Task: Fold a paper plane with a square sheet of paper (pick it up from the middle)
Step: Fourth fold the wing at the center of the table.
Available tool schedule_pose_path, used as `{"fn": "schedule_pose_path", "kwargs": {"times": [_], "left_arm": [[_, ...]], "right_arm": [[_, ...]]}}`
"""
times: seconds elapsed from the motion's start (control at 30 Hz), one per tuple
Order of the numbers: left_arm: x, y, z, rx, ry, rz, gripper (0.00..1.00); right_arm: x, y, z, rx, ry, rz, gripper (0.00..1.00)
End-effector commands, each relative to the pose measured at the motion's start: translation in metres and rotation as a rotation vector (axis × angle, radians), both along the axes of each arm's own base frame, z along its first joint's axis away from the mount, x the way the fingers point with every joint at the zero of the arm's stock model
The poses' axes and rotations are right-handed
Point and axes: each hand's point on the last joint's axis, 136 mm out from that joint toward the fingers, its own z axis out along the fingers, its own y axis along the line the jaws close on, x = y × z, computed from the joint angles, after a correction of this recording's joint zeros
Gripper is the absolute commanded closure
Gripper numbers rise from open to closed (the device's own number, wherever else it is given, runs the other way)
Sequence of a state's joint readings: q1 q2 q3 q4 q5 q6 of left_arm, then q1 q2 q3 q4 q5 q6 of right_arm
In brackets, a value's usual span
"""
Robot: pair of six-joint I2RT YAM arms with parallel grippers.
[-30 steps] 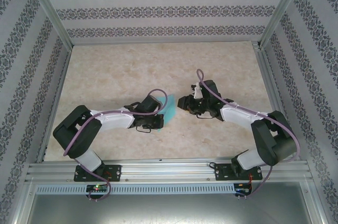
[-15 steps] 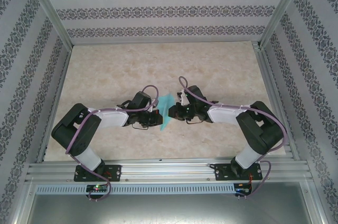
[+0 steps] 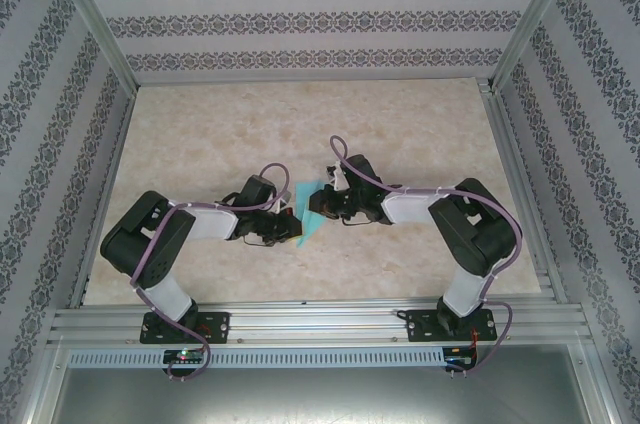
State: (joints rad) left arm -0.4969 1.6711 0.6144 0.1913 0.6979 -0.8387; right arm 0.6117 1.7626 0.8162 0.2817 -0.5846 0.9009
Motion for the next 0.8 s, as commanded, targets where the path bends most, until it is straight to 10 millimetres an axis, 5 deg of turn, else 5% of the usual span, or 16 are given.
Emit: {"fn": "schedule_pose_path", "kwargs": {"times": [0.0, 0.53, 0.77], "left_arm": [[0.005, 0.005, 0.000, -0.050, 0.023, 0.049, 0.96], [0.011, 0.014, 0.005, -0.129, 0.082, 0.099, 0.96], [0.008, 0.019, -0.008, -0.091, 0.149, 0.111, 0.96]], "right_arm": [[0.006, 0.007, 0.001, 0.005, -0.009, -0.004, 0.85], [0.007, 0.024, -0.002, 0.041, 0.011, 0.043, 0.85], [0.012, 0.032, -0.007, 0.062, 0.024, 0.050, 0.84]]}}
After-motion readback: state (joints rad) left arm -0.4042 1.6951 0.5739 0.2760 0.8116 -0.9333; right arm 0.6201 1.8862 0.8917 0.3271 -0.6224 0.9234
